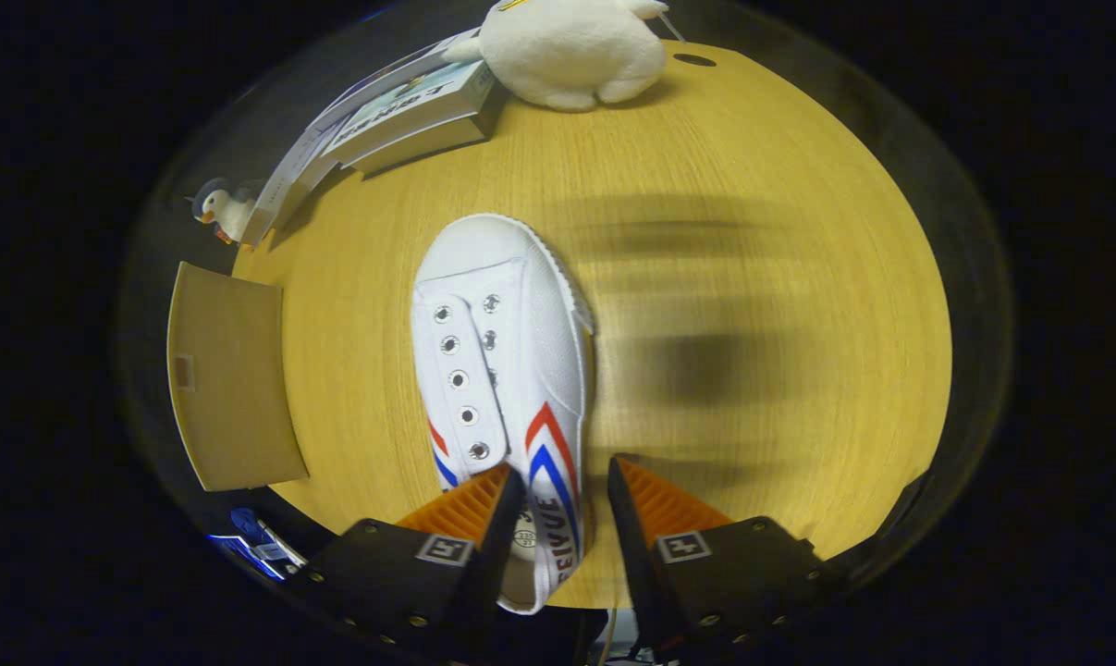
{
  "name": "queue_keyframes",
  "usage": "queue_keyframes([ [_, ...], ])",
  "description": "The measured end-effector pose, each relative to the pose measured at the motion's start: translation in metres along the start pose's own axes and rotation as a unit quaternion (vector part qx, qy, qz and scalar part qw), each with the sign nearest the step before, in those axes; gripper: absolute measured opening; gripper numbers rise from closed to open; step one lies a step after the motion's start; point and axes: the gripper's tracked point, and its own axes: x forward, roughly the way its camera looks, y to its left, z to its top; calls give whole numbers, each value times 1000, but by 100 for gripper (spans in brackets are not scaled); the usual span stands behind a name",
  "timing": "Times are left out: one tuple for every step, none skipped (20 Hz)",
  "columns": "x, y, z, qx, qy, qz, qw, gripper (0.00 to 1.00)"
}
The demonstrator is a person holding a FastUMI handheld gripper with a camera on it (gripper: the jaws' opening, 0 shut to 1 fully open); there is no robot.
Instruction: Open the storage box then place both shoes into the box .Put the left shoe in first, then the right shoe, with the right side of both shoes facing outward in a uniform manner.
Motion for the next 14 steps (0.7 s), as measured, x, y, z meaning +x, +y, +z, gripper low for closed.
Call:
queue_keyframes([
  [0,-1,-3,-18,4,-5,1000,34],
  [1,-2,-1,-29,1,-10,1000,25],
  [-1,-3,0,-27,2,-15,1000,17],
  [-1,-4,0,-20,3,-17,1000,11],
  [1,-4,-1,-3,4,-16,1000,3],
  [-1,-1,-2,12,9,-5,1000,3],
  [-4,4,-4,27,12,6,1000,3],
  [-7,6,-6,36,11,13,999,3],
  [-10,6,-7,36,11,11,999,3],
  [-12,6,-8,32,11,7,999,3],
  [-16,7,-8,26,10,4,1000,3],
  [-20,10,-8,22,9,5,1000,3],
  [-25,14,-8,18,7,8,1000,3],
  [-30,18,-8,14,6,12,1000,3],
])
